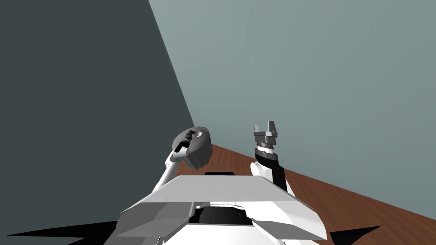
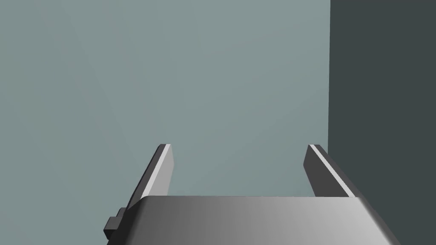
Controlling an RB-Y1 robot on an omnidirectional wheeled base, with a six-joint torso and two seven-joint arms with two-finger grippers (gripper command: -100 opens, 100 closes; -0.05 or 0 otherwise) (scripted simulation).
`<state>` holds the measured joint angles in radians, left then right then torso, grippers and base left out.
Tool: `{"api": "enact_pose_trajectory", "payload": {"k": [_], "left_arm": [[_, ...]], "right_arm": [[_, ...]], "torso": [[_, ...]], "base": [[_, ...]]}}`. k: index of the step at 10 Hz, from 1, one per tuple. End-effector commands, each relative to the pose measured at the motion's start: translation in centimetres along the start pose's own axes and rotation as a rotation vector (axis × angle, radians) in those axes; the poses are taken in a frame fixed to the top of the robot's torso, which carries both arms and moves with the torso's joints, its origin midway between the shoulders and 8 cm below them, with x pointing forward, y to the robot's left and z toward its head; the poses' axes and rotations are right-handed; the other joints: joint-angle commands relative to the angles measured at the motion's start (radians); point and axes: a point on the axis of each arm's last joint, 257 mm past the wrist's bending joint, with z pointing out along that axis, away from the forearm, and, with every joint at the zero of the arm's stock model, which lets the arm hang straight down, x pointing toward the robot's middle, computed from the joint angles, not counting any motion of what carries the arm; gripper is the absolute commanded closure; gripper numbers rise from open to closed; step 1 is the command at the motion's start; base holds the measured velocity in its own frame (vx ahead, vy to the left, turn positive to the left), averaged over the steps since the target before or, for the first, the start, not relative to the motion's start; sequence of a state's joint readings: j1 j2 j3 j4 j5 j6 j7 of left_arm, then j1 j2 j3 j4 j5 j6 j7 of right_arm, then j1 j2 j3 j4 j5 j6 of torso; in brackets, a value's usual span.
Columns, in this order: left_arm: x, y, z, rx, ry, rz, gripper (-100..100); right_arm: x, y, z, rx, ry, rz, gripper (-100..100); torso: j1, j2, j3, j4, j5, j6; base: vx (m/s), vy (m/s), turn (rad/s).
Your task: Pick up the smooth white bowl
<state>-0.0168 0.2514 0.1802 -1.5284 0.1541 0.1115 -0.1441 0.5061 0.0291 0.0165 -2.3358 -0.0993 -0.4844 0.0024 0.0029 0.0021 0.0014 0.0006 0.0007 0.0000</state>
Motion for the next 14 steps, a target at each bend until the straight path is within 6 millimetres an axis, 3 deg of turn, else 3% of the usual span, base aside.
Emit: {"api": "enact_pose_trajectory", "payload": {"k": [1, 6, 8, 11, 12, 13, 14], "left_arm": [[0.0, 1.3, 0.5, -0.039, 0.003, -0.006, -100], [0.1, 4.3, 3.1, -0.173, 0.023, -0.056, -100], [0.0, 5.8, 2.9, -0.201, 0.021, -0.057, -100], [0.0, 7.4, 4.2, -0.286, 0.033, -0.100, -100], [0.0, 8.7, 3.9, -0.313, 0.031, -0.101, -100], [0.0, 8.5, 4.7, -0.336, 0.038, -0.123, -100], [0.0, 10.0, 4.3, -0.366, 0.035, -0.125, -100]], "right_arm": [[0.0, 0.0, 0.0, 0.000, 0.000, 0.000, 0], [0.0, 0.0, 0.0, 0.000, 0.000, 0.000, 0], [0.0, 0.0, 0.0, 0.000, 0.000, 0.000, 0], [0.0, 0.0, 0.0, 0.000, 0.000, 0.000, 0], [0.0, 0.0, 0.0, 0.000, 0.000, 0.000, 0], [0.0, 0.0, 0.0, 0.000, 0.000, 0.000, 0], [0.0, 0.0, 0.0, 0.000, 0.000, 0.000, 0]], "torso": [[0.000, 0.000, 0.000, 0.000, 0.000, 0.000], [0.000, -0.002, -0.001, 0.000, 0.000, 0.000], [0.000, -0.002, -0.001, 0.000, 0.000, -0.001], [0.000, -0.003, -0.002, -0.001, 0.000, -0.001], [0.000, -0.003, -0.002, -0.001, 0.000, 0.000], [0.000, -0.004, -0.002, -0.001, 0.000, -0.001], [0.000, -0.004, -0.002, -0.001, 0.000, 0.000]], "base": [[-0.044, 0.025, -0.040], [-0.029, 0.030, -0.069], [-0.009, 0.017, -0.028], [-0.002, 0.024, -0.083], [0.003, 0.028, -0.052], [0.008, 0.031, -0.086], [0.010, 0.028, -0.058]]}}
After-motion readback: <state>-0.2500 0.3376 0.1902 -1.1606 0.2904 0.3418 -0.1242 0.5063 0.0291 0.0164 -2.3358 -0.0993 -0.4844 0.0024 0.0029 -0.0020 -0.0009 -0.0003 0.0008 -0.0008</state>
